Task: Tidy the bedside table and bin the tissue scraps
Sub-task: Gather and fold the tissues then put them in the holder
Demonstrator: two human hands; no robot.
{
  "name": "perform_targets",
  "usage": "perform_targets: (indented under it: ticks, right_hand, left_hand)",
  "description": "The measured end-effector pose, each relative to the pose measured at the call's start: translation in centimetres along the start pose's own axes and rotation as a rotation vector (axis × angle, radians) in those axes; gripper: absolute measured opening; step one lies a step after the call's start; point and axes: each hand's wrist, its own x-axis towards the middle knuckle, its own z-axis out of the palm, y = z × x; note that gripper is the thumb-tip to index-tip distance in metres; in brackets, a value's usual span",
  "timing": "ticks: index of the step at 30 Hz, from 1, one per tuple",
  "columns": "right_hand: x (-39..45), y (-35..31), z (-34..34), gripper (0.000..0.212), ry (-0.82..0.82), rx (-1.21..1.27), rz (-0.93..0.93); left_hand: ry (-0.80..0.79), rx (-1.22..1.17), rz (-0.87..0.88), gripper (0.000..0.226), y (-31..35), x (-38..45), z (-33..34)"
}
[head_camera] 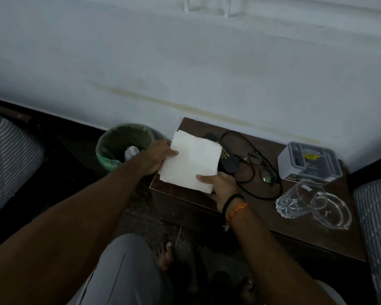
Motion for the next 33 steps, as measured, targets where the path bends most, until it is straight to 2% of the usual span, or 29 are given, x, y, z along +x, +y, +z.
perform_targets:
  ticks: [4,8,12,19,23,26,29,31,33]
  right_hand:
    - [0.3,-0.8,-0.1,0.027,0.014,-0.151,-0.311]
    - [0.6,-1.0,-0.4,0.032,0.032,-0.348,-0.507]
    - [0.9,0.0,-1.3,0.051,0.055,-0.432,-0.478]
    - [0.2,0.4,-1.6,0.039,0.095,-0.283,-0.526]
    - [0.3,1.7,-2.4,0.032,0.062,-0.367,-0.522]
    - [0.3,2.0,-3.1,0.016,0.028,-0.5,-0.674]
    - [0.5,1.2,-3.0,0.019,0.018,-0.532,-0.805]
    - [0.6,0.7,-2.6,0.021,0.015,-0.467,-0.741]
    - [1.0,0.8,-2.4,0.035,-0.003,-0.414,-0.544]
  left_hand:
    - [-0.081,-0.107,0.145,0.045,-0.1,-0.6,-0.4]
    - [-0.082,-0.057,0.283,0.041,-0.4,-0.9,0.0]
    - [-0.045,0.068,0.368,0.04,-1.4,-1.2,1.1]
    - [-0.062,0.136,0.472,0.033,-1.3,-2.4,2.3]
    - [-0.052,0.218,0.419,0.036,-3.2,-2.3,2.2]
    - [-0.047,0.278,0.466,0.026,-4.0,-2.4,2.1]
    - [-0.001,0.309,0.494,0.019,-3.1,-2.3,2.4]
    - [-0.01,0.282,0.469,0.018,-2.7,-2.1,2.7]
    - [-0.039,0.239,0.362,0.038,-3.1,-1.9,2.7]
